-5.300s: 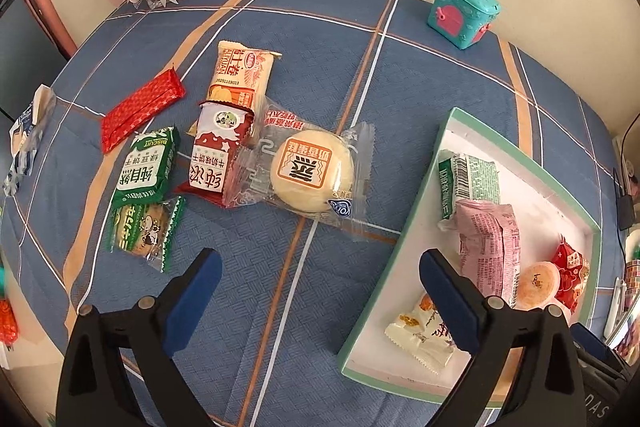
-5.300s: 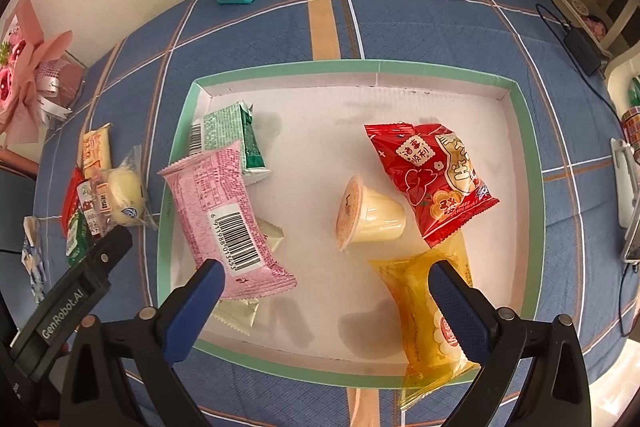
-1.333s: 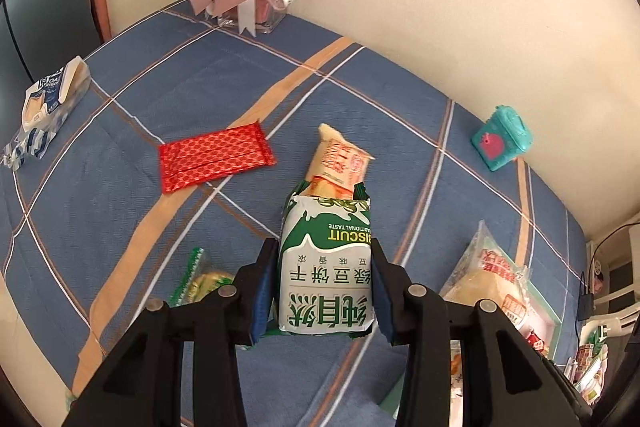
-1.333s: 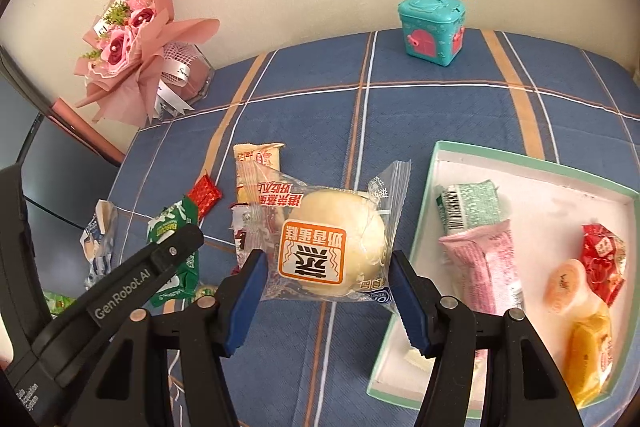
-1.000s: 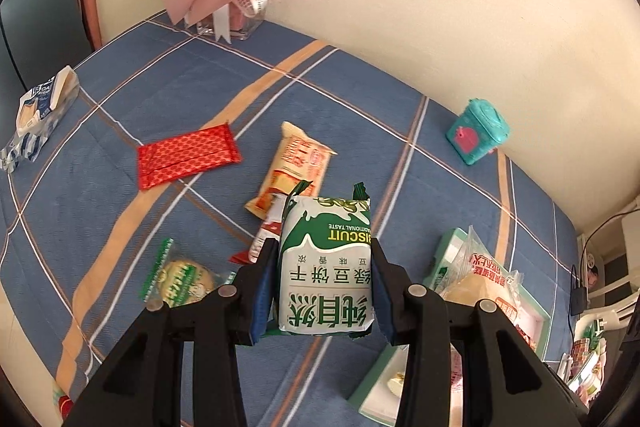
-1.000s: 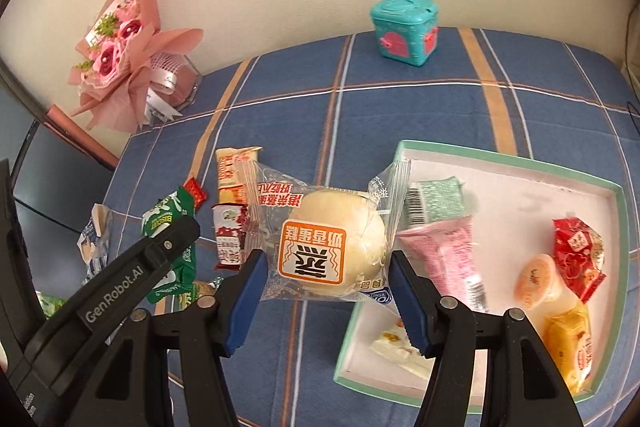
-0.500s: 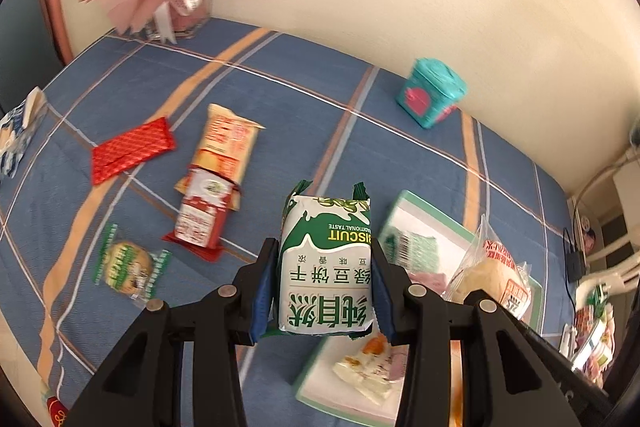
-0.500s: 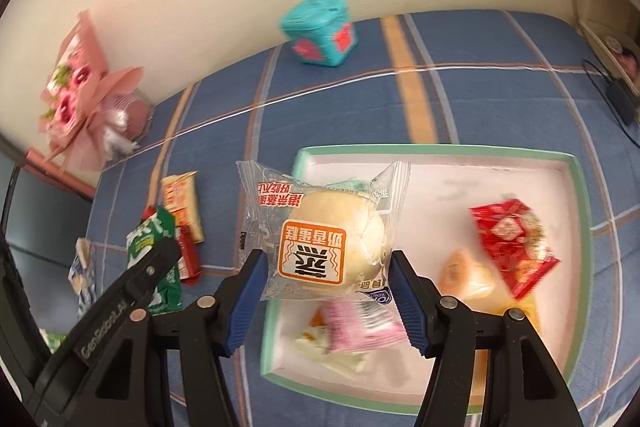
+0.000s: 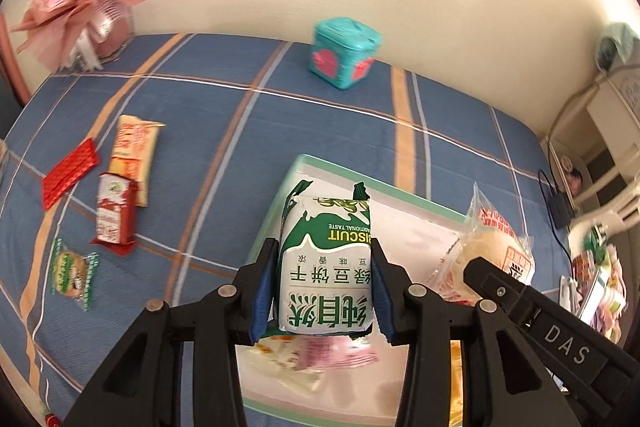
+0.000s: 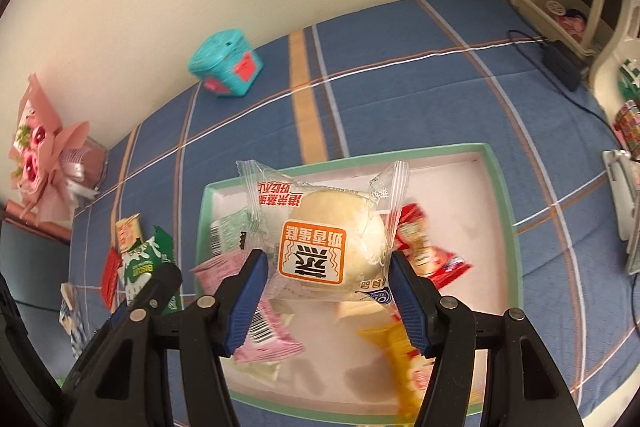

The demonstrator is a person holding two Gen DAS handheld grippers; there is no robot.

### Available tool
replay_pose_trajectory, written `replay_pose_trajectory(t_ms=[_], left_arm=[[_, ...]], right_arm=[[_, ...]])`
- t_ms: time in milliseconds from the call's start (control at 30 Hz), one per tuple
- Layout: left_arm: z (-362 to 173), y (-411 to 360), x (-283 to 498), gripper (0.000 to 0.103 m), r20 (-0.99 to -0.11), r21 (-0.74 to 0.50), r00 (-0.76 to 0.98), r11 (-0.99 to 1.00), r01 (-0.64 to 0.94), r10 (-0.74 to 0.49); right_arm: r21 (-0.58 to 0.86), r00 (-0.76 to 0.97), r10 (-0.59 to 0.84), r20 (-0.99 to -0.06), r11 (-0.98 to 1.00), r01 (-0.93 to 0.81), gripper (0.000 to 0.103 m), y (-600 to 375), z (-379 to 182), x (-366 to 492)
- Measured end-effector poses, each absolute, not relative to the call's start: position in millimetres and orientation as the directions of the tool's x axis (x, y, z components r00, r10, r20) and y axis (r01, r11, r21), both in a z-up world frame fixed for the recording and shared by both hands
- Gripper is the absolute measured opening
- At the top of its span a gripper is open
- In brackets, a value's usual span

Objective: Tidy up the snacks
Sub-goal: 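Carry the biscuit pack and the round bun over the white tray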

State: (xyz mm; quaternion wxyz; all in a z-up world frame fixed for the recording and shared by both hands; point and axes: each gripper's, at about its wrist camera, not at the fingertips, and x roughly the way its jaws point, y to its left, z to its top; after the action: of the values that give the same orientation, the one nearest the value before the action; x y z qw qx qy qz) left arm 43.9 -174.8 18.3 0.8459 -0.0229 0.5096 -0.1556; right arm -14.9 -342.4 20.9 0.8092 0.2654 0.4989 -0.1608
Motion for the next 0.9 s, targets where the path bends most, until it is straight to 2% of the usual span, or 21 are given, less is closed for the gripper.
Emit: replay_pose_trajectory(t_ms=[267, 900], left_arm=[[17.4, -195.1, 44.0, 0.044, -0.857, -0.177, 0.425, 0.942, 0.285, -0.290], [-10.3, -188.1, 55.2, 0.044, -0.882, -0.216, 0.365, 0.943, 0.254, -0.300]], right_arm=[[0.265, 0.442, -0.015, -0.897, 0.781, 0.565, 0.065, -361.8, 18.2, -22.9], [0.229, 0.401, -0.022, -0.916, 0.792, 0.566, 0.065, -359.6, 6.6, -16.0]])
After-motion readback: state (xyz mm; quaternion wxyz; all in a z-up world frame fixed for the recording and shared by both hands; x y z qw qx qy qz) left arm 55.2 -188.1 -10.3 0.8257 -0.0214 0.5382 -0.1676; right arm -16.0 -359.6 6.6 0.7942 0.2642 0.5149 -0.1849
